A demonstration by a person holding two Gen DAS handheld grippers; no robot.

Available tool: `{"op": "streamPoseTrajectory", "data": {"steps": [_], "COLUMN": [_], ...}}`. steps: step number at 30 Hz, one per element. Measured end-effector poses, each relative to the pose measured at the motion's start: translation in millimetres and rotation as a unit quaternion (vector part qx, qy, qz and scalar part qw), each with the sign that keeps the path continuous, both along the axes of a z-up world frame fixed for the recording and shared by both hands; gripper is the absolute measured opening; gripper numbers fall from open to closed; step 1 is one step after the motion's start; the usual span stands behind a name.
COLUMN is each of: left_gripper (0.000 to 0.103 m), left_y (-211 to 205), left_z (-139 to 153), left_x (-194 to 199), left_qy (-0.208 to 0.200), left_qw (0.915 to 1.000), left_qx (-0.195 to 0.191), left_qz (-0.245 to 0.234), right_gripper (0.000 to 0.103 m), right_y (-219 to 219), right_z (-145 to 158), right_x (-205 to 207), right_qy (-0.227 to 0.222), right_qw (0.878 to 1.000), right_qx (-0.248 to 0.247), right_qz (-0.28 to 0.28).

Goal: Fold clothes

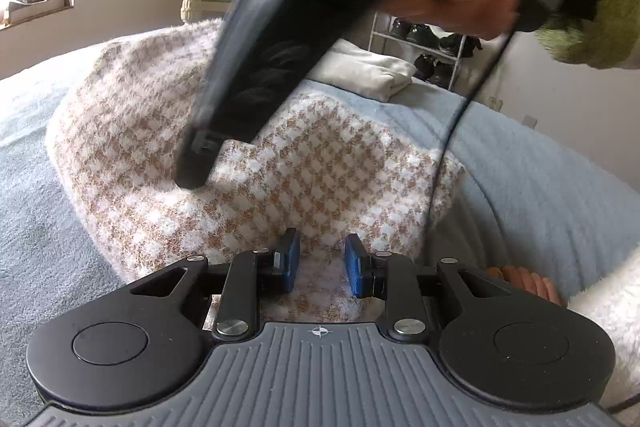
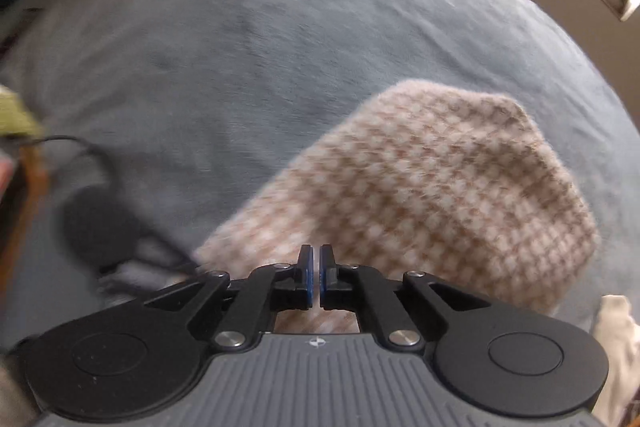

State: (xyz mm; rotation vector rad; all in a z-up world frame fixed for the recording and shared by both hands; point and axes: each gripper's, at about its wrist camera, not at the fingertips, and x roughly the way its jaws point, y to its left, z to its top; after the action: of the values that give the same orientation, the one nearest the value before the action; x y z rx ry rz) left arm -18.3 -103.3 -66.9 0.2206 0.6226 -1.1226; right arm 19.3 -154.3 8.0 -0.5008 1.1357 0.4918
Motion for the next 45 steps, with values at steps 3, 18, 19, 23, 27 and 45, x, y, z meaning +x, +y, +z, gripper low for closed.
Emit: {"op": "streamPoseTrajectory", "data": {"steps": [3, 18, 19, 23, 27, 45], "left_gripper": [0.026, 0.026, 0.026, 0.026, 0.026, 0.028], "left_y": [0.5, 17.6, 19.5, 22.5, 9.7, -41.5], "left_z": [-2.2, 26.0, 31.6, 50.5, 58.7, 31.0], "left_x": [3.7, 33.7, 36.8, 61.3, 97.8, 141.6], "left_qy": [0.016, 0.141, 0.134, 0.088, 0.034, 0.001], "left_qw": [0.9999, 0.9880, 0.9887, 0.9927, 0.9930, 0.9832], "left_qx": [0.006, -0.062, -0.067, -0.064, -0.039, 0.000], "left_qz": [0.002, 0.003, 0.007, 0.051, 0.107, 0.183], "right_gripper": [0.001, 0.002, 0.001, 0.002, 0.002, 0.003], "right_y": [-5.9, -124.5, -130.2, -138.3, -158.3, -210.6], "right_z": [-18.4, -21.0, -34.4, -17.6, 16.6, -13.6], "right_x": [-11.8, 17.7, 21.8, 17.9, 20.9, 48.0], "right_qy": [0.001, -0.137, -0.136, -0.151, -0.191, -0.158], "right_qw": [1.000, 0.957, 0.957, 0.957, 0.943, 0.928], "right_qx": [0.005, 0.054, 0.045, 0.050, 0.106, 0.193], "right_qz": [-0.003, -0.248, -0.253, -0.243, -0.250, -0.277]}}
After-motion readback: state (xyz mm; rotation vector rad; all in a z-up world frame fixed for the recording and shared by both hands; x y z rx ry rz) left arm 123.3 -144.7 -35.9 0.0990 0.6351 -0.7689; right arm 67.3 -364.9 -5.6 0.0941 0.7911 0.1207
